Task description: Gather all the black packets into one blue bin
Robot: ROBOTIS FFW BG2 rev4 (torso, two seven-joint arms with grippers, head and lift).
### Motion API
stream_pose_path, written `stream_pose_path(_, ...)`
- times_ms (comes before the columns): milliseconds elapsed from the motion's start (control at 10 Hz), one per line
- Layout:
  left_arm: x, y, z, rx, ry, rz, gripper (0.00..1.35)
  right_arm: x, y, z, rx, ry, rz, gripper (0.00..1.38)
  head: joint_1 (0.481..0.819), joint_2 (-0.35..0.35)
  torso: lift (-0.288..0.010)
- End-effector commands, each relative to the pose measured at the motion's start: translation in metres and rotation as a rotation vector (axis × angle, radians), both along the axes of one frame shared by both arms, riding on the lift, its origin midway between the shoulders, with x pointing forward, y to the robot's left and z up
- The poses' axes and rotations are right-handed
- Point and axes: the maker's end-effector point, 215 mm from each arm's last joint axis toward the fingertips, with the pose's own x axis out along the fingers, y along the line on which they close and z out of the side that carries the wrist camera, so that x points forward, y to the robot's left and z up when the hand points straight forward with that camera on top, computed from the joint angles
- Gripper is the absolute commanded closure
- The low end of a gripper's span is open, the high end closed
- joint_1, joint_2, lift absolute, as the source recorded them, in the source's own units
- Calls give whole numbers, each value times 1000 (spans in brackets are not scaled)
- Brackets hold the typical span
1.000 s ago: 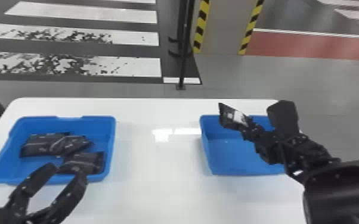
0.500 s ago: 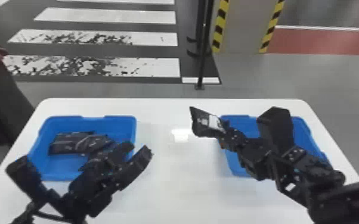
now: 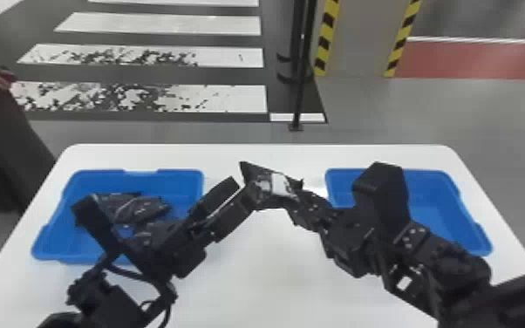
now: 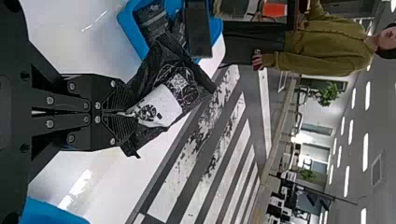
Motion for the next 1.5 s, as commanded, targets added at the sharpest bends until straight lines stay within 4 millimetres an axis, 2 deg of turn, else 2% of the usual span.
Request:
stream_pose_path(0,8,-8,-12,1,16,-1,274,-7,14,9,12,-13,31,1277,695,-25,-110)
stream_pose_path(100,16,-8,-15,1,11,17,335,-12,23,13,20,-17,51,1277,695,-20,-110)
stream_pose_path(300,28,-1,-8,34,-50,68,937,-17,29,15,29,-17,64,1277,695,-3,-110)
stream_pose_path(400,32,5,-2,39,-84,101,1153,-18,30,14,29,-14,66,1277,695,6,-110)
stream_pose_path(500,33,7,-2,77,-113,111,1199,-19,30,13,30,-11,67,1277,695,15,-110)
stream_pose_path(700,36,11,2,156,-182,133,1199,-22,33,19,57,-10,73,1266,695,23,-110)
stream_pose_path(800,39,16,5,180,-208,148,1199,-25,31,20,93,1,70,837,695,27,-110)
stream_pose_path(900,42,31,9,189,-231,188,1200,-28,24,30,134,-22,60,277,695,32,-110)
stream_pose_path(1000,47,53,10,224,-254,238,1200,-31,8,43,159,-48,27,35,695,37,-110)
stream_pose_path(1100,53,81,10,281,-280,288,1200,-34,-15,48,177,-60,-25,110,695,47,-110)
stream_pose_path(1200,57,119,7,356,-304,353,1199,-36,-40,46,191,-71,-77,167,695,55,-110)
stream_pose_path(1300,62,164,-1,461,-306,416,1199,-41,-73,37,205,-72,-148,183,695,67,-110)
stream_pose_path(1400,67,210,-11,598,-298,471,1199,-53,-108,9,228,-30,-217,182,695,75,-110)
